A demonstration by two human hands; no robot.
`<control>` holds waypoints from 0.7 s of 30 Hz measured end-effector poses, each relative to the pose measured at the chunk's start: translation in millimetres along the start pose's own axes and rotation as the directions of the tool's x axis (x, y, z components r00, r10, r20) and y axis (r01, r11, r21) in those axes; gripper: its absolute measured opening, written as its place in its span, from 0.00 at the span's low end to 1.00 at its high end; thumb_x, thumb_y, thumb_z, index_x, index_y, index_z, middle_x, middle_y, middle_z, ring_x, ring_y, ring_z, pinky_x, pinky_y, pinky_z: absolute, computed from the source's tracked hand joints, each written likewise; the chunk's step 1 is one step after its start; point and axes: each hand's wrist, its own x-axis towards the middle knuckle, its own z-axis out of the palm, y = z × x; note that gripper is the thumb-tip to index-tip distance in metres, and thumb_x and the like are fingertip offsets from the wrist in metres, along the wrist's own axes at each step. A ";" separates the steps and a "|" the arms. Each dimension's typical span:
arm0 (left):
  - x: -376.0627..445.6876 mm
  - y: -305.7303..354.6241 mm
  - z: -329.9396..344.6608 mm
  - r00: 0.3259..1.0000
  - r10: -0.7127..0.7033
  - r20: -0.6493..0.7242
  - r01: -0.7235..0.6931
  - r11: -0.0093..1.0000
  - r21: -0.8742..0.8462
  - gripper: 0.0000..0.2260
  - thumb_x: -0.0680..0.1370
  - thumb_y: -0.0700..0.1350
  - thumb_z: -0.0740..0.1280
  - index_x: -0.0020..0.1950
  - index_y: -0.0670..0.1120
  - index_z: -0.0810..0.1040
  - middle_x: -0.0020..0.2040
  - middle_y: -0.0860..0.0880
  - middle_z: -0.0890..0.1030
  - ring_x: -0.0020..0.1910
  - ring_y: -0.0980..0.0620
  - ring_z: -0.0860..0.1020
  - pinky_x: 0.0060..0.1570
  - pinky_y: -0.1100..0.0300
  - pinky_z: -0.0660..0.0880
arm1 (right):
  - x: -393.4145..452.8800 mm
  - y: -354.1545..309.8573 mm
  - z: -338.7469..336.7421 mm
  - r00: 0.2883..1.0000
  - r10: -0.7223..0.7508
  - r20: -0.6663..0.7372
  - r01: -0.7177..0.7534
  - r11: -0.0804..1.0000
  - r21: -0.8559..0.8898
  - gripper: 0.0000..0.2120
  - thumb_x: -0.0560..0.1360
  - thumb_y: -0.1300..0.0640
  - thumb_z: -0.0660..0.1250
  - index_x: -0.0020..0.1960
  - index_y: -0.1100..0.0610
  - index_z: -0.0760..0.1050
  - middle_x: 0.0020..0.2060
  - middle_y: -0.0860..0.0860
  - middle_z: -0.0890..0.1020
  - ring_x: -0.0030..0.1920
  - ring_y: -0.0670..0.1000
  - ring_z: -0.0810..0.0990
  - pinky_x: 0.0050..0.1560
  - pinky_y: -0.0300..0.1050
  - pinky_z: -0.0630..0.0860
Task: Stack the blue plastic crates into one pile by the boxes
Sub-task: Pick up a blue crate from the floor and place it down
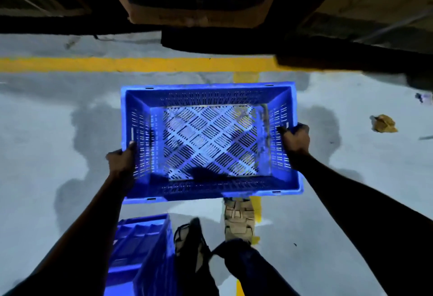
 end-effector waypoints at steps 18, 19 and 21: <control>-85.1 12.5 -0.4 0.974 0.192 0.119 -0.217 0.943 0.252 0.21 0.74 0.50 0.70 0.63 0.41 0.72 0.55 0.38 0.82 0.48 0.41 0.81 0.47 0.52 0.76 | -82.6 -46.8 -10.6 0.995 -0.091 -0.038 0.091 0.996 -0.015 0.36 0.64 0.49 0.62 0.66 0.68 0.67 0.61 0.67 0.74 0.62 0.66 0.74 0.62 0.54 0.69; -98.4 11.3 -2.8 0.965 0.219 0.144 -0.248 0.942 0.227 0.18 0.76 0.48 0.70 0.62 0.42 0.73 0.55 0.40 0.81 0.49 0.42 0.80 0.49 0.53 0.75 | -98.5 -50.6 -11.8 0.993 -0.115 -0.013 0.115 0.993 -0.008 0.35 0.63 0.49 0.62 0.65 0.69 0.67 0.60 0.67 0.75 0.61 0.66 0.74 0.61 0.54 0.69; -124.6 7.9 -9.6 0.949 0.251 0.190 -0.287 0.938 0.194 0.11 0.78 0.43 0.68 0.59 0.43 0.73 0.53 0.43 0.79 0.52 0.43 0.78 0.52 0.56 0.72 | -124.9 -51.2 -11.4 0.988 -0.150 0.037 0.150 0.989 -0.013 0.33 0.64 0.50 0.64 0.64 0.69 0.70 0.57 0.66 0.77 0.58 0.65 0.77 0.59 0.56 0.72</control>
